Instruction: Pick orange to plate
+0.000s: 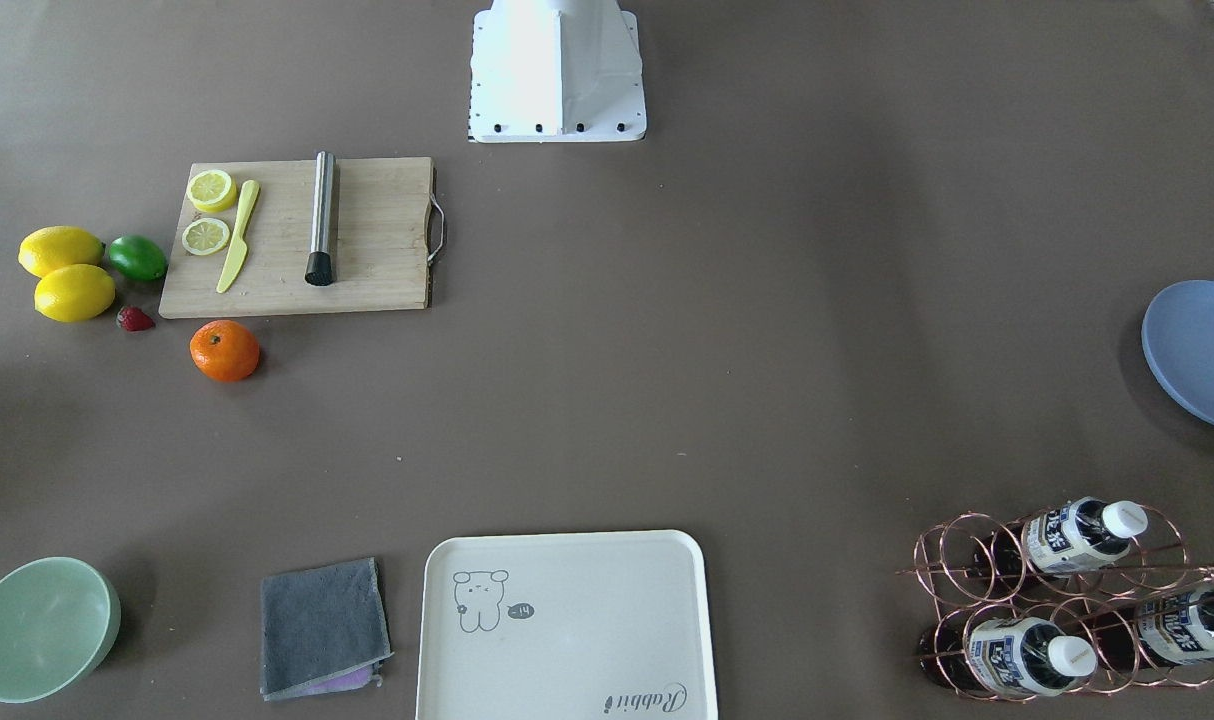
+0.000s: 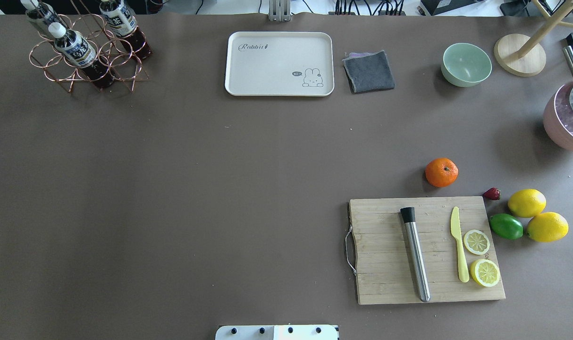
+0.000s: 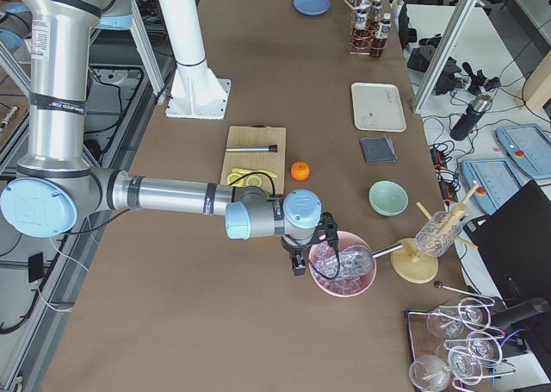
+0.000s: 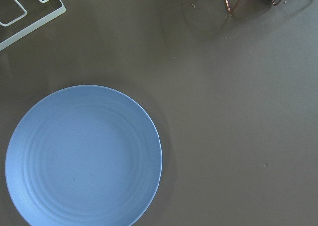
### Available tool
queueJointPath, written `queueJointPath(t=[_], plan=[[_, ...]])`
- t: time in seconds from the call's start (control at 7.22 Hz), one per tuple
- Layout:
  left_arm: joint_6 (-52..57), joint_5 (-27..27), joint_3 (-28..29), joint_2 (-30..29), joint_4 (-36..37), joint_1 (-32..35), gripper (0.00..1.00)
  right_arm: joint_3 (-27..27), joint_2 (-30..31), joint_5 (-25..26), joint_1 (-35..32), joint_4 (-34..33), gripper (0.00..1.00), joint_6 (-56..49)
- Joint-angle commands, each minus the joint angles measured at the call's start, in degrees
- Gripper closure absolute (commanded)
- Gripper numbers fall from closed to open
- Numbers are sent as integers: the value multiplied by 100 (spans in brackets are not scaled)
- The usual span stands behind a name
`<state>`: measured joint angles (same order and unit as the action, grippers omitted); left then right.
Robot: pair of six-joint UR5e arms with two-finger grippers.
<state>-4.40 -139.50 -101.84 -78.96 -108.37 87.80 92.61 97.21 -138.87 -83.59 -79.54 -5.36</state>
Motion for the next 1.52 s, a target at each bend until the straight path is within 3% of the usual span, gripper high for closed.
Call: queueJointPath(t=[0.0, 0.42, 0.55, 0.97, 1.38], plan=[[0, -24, -38, -75, 0, -8, 3, -7, 0, 0, 0, 0, 0, 0], [-243, 45, 84, -93, 8, 1, 2, -24, 0, 0, 0, 0, 0, 0], [-307, 412, 450, -329, -70, 1, 2, -24, 9, -17, 0, 0, 0, 0], [832, 415, 2398, -1180, -53, -26, 3, -59, 0, -9, 0, 18, 0, 0], [853, 512, 3438, -1693, 115, -52, 3, -59, -9, -9, 9, 18, 0, 0]])
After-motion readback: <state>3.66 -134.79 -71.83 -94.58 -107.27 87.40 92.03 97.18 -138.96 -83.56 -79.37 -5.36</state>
